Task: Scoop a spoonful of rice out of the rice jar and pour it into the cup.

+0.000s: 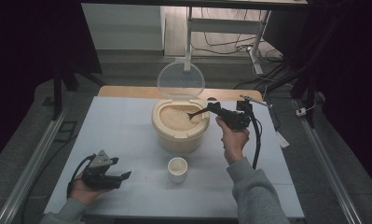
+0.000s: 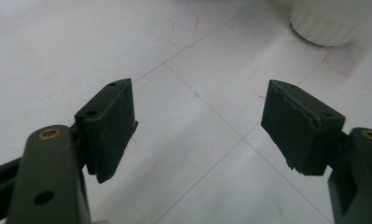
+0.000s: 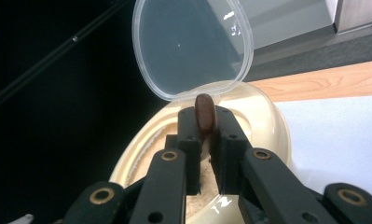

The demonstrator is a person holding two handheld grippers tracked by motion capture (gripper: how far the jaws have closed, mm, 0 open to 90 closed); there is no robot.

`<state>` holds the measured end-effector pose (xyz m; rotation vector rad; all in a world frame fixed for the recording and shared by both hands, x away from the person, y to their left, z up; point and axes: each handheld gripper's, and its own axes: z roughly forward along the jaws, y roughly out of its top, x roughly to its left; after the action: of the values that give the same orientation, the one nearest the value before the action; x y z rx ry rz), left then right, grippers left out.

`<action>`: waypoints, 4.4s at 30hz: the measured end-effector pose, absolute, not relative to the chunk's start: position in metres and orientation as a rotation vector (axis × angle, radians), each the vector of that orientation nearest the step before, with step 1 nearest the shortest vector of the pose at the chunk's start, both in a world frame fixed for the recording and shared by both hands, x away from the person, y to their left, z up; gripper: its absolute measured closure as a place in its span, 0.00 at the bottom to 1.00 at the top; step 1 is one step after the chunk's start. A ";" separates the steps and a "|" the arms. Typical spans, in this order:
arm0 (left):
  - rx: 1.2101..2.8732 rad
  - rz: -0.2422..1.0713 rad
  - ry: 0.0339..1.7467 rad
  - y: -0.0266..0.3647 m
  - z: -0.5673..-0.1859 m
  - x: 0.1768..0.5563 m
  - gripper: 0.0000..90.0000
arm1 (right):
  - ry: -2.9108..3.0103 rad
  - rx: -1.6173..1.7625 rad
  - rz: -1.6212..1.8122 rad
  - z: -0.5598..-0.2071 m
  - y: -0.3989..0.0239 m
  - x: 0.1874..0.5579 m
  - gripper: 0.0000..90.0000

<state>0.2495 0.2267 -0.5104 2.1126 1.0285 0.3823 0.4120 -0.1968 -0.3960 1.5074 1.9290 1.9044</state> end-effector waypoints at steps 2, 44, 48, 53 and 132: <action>2.111 0.383 1.029 0.226 -0.510 0.249 0.28 | 1.921 1.534 1.937 -0.395 -0.199 0.412 0.92; 2.130 0.398 1.019 0.226 -0.511 0.249 0.28 | 1.746 1.871 2.226 -0.412 -0.236 0.419 0.92; 2.130 0.399 1.018 0.226 -0.511 0.249 0.28 | 1.736 1.877 2.240 -0.411 -0.238 0.419 0.92; 2.131 0.398 1.018 0.226 -0.511 0.249 0.28 | 1.730 1.866 2.248 -0.409 -0.241 0.417 0.92; 2.158 0.373 1.014 0.224 -0.516 0.252 0.28 | 2.222 1.699 1.847 -0.426 -0.222 0.353 0.92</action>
<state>0.2518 0.2241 -0.5162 2.1582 1.0137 0.3735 0.3529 -0.2225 -0.4255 1.6992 2.2219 1.8474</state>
